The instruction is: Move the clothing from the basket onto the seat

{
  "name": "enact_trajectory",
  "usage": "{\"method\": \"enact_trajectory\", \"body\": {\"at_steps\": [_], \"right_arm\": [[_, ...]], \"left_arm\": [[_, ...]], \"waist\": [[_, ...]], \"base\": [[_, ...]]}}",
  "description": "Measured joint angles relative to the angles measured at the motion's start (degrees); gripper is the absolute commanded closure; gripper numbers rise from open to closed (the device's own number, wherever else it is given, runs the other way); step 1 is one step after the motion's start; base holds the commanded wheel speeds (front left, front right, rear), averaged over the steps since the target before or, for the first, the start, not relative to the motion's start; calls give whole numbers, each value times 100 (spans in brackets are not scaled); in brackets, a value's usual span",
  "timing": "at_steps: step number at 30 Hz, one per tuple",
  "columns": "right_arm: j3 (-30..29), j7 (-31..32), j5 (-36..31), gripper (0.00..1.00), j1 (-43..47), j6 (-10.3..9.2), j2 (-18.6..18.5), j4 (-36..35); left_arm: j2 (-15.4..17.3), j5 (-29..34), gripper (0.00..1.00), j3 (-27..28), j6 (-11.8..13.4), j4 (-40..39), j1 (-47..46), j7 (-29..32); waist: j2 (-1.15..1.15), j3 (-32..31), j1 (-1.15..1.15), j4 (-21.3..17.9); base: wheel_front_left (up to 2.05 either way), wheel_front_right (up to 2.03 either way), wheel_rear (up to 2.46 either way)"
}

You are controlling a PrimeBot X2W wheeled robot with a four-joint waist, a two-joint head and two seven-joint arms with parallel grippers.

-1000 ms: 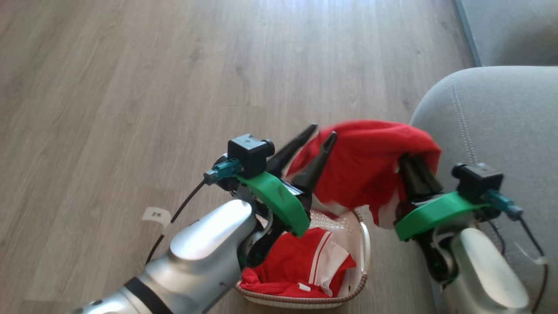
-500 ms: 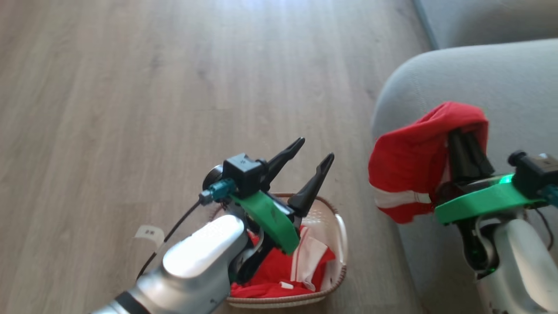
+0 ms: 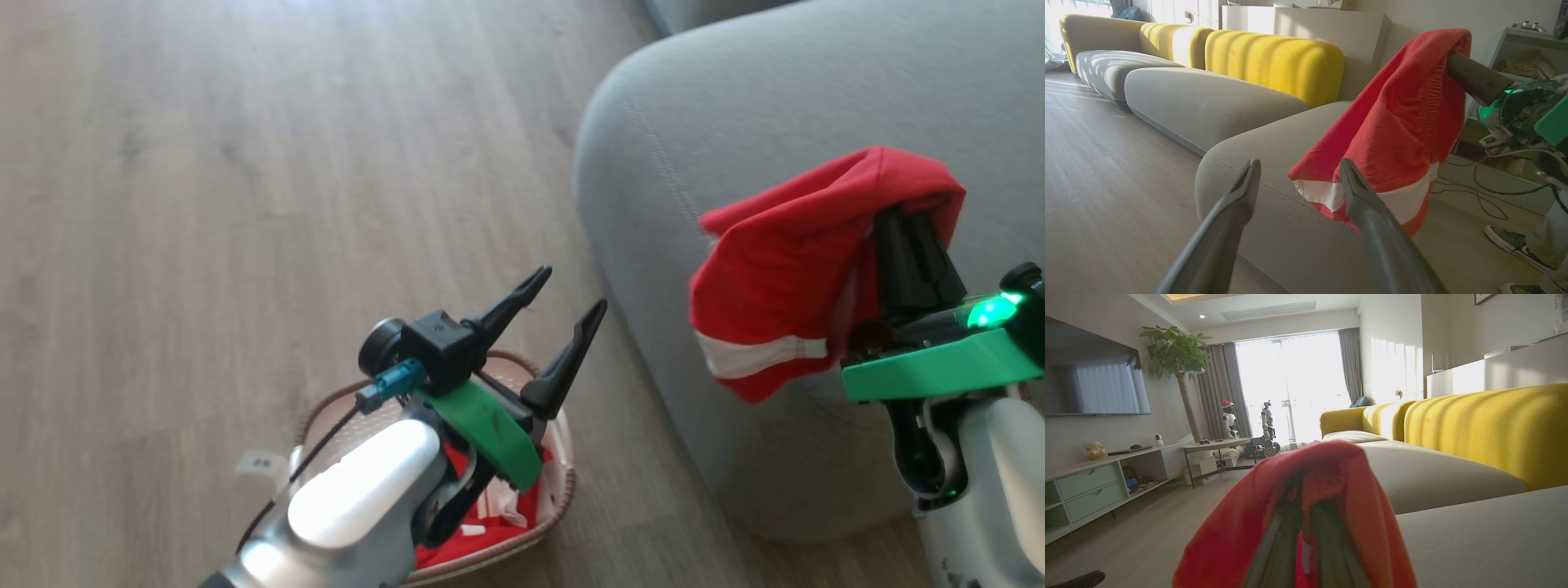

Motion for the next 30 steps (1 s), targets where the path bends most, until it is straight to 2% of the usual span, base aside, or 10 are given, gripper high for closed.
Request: {"method": "enact_trajectory", "body": {"at_steps": [6,13,21,26,30], "right_arm": [[-23,0,0,100,133,0,-1,-208],[-77,-1,1,100,180,0,0,-333],[-89,0,36,100,91,0,3,-432],[-234,-1,141,100,-586,0,-99,-349],[-301,-1,376,100,-1267,0,-378,118]], "left_arm": [[-11,178,0,138,-138,57,261,0],[-33,343,0,338,-232,83,261,0],[-27,468,0,386,-291,127,257,0],[8,576,0,378,-382,110,177,12],[42,631,0,372,-388,38,-70,82]], "waist": [[0,139,0,-485],[0,290,0,-768],[0,613,0,-827],[0,966,0,-780],[0,1325,0,-681]], "base": [[0,0,0],[0,0,0],[0,0,0],[0,0,0],[0,0,0]]}}
